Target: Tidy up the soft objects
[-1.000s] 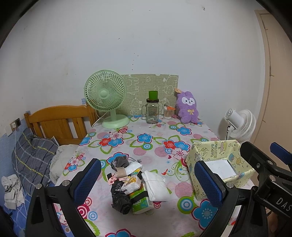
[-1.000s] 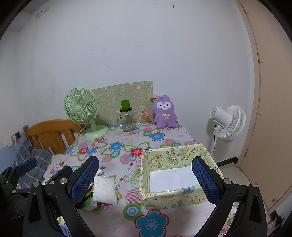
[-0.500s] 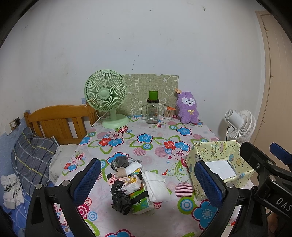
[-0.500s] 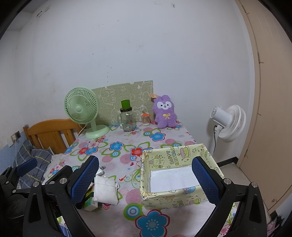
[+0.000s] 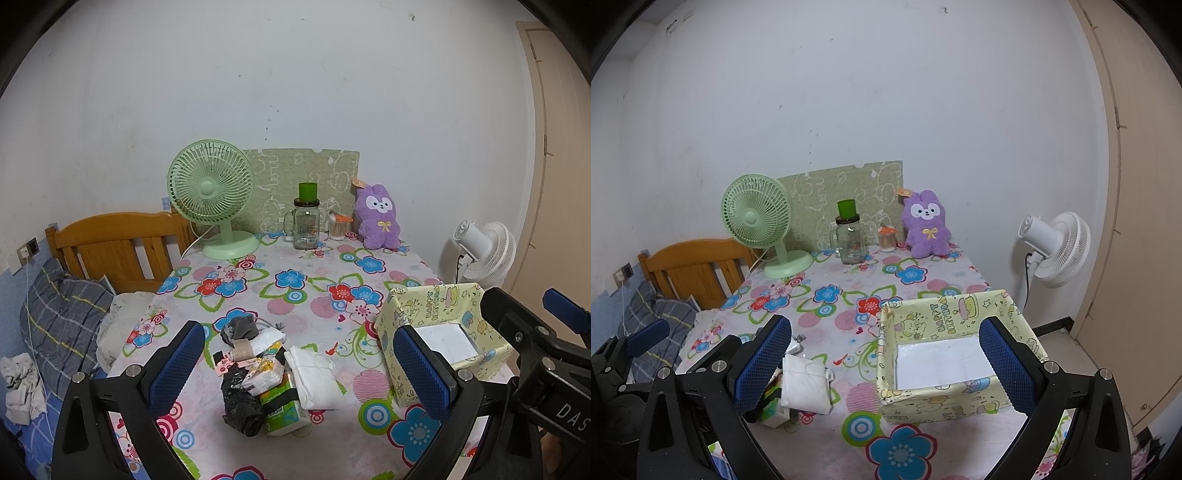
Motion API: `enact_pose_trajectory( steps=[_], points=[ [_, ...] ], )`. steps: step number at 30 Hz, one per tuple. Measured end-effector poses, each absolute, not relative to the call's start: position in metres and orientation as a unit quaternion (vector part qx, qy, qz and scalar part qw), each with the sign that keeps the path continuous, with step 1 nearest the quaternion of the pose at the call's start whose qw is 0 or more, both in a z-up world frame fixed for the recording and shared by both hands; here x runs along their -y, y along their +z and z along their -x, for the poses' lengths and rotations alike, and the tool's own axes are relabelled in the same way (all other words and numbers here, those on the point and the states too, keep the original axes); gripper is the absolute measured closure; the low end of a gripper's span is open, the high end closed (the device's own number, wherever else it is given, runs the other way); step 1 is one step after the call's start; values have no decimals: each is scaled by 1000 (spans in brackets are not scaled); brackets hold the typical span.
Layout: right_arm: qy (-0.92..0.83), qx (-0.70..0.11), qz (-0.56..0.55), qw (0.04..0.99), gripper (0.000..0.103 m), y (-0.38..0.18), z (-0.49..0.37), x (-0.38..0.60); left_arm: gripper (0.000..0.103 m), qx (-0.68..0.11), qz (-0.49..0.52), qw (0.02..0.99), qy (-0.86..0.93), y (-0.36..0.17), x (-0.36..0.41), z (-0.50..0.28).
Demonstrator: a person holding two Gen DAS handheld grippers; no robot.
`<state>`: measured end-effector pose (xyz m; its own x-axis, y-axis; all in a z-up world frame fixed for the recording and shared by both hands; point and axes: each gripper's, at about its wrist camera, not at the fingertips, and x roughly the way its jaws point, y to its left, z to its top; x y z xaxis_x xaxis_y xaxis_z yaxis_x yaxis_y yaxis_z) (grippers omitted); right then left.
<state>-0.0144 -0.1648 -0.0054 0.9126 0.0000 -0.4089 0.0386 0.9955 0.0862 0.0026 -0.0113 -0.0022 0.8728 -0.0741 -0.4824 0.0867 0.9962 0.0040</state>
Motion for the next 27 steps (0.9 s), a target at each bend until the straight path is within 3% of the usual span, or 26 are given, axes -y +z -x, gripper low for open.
enact_pose_trajectory(
  steps=[27],
  points=[
    [9, -247, -46, 968, 0, -44, -20, 135, 3, -270, -4, 963, -21, -44, -18, -29]
  ],
)
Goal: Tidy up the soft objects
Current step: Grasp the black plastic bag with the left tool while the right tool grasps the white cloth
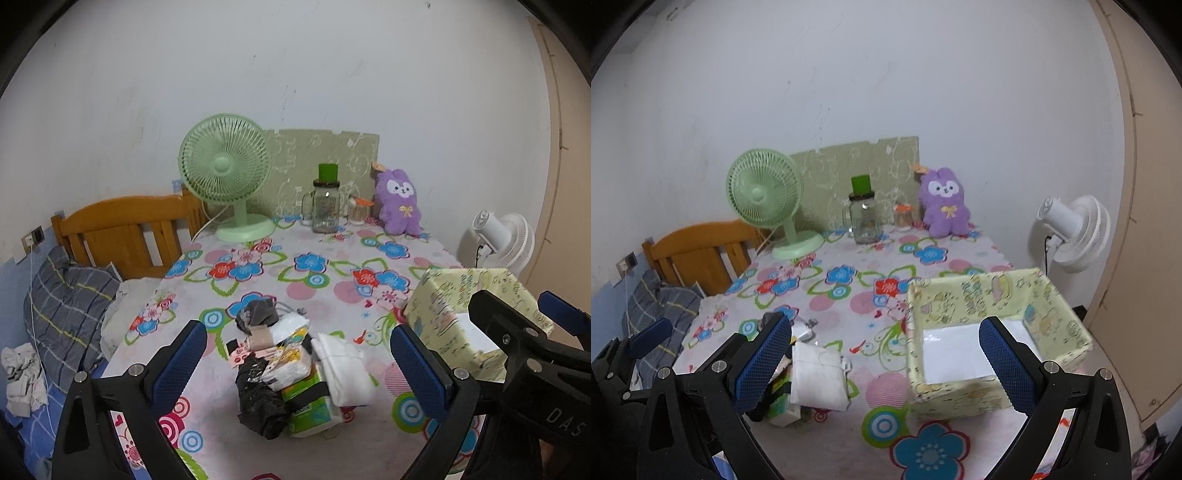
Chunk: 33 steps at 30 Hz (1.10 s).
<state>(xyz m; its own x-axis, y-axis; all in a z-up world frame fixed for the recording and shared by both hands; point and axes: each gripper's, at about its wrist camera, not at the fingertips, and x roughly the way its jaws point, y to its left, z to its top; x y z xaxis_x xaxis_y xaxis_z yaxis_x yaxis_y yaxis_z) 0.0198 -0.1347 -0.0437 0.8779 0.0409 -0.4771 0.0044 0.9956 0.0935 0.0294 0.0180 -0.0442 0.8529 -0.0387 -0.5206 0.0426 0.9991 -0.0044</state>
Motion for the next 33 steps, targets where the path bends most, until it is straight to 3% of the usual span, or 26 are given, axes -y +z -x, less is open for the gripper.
enact_pose_trajectory(
  steps=[28, 33],
  points=[
    [80, -351, -8, 933, 5, -119, -79, 69, 9, -351, 1, 936, 19, -117, -57, -69],
    [87, -370, -3, 925, 6, -131, -87, 64, 16, -373, 10, 928, 22, -130, -61, -74]
  ],
)
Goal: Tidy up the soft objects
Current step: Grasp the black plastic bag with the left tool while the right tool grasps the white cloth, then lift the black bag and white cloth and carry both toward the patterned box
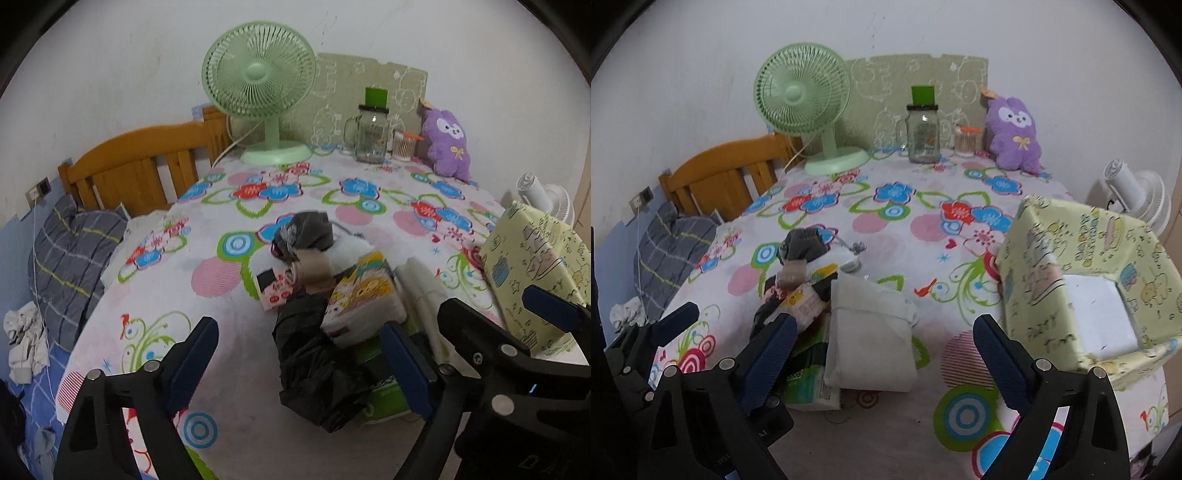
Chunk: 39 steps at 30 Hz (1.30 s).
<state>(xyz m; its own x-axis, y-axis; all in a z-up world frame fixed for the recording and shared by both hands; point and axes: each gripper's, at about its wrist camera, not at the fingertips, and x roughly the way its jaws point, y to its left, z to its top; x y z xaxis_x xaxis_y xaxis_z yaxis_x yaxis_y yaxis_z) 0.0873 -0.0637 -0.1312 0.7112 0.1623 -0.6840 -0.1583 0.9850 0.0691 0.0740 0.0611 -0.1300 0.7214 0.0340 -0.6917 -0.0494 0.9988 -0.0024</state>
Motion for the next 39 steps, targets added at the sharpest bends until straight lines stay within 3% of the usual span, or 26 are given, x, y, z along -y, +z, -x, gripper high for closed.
enact_pose_trajectory(
  steps=[5, 9, 15, 22, 28, 30, 39],
  points=[
    [90, -390, -3, 916, 8, -144, -96, 58, 27, -398, 17, 917, 9, -141, -62, -81],
    [89, -407, -5, 909, 12, -154, -105, 55, 43, -414, 23, 910, -10, -150, -60, -87],
    [93, -426, -12, 900, 20, -163, -113, 53, 51, -417, 16, 909, -14, -154, -56, -90],
    [108, -443, -30, 890, 51, -165, -118, 51, 63, -416, 9, 909, -17, -152, -53, -90],
    [107, -439, -31, 891, 64, -161, -114, 52, 73, -412, 8, 911, -23, -146, -49, -89],
    [106, -438, -32, 892, 69, -159, -113, 53, 81, -411, 10, 911, -29, -144, -47, -88],
    [103, -422, -30, 900, 80, -146, -106, 59, 83, -397, 0, 917, -32, -131, -38, -82]
  ],
)
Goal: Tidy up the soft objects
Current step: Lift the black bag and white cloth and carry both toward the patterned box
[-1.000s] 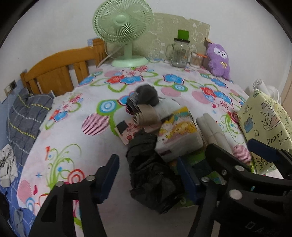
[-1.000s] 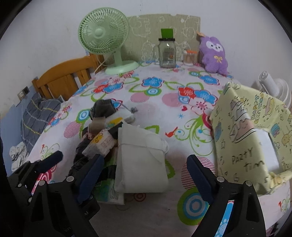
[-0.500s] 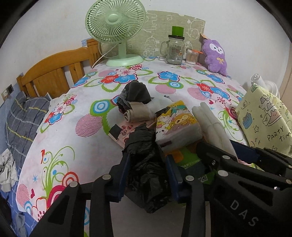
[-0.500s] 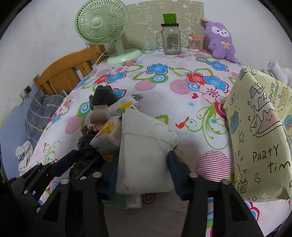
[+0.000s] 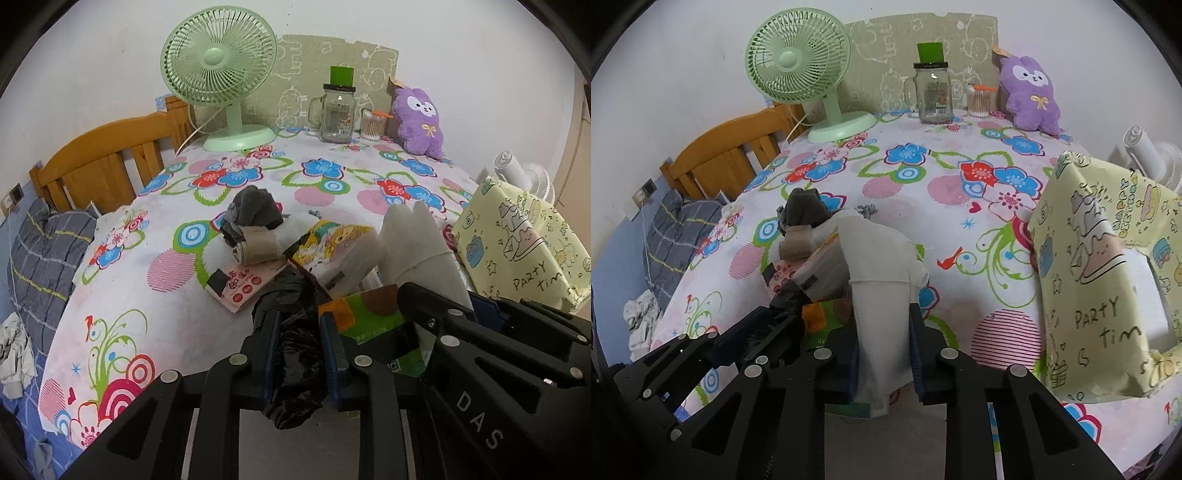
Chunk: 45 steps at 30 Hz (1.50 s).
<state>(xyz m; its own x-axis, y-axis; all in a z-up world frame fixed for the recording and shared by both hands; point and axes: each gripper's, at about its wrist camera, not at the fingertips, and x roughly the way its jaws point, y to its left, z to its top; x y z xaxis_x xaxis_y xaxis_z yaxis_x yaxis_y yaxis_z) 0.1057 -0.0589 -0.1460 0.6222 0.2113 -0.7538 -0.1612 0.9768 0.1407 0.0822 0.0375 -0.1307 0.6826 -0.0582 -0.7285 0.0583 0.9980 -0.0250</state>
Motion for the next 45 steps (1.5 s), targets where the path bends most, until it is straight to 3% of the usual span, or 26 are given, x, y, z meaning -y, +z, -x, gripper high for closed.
enact_pose_trajectory(
  steps=[45],
  points=[
    [88, -329, -38, 940, 82, -54, -81, 97, 83, -312, -21, 949, -42, -48, 3, -72]
  ],
)
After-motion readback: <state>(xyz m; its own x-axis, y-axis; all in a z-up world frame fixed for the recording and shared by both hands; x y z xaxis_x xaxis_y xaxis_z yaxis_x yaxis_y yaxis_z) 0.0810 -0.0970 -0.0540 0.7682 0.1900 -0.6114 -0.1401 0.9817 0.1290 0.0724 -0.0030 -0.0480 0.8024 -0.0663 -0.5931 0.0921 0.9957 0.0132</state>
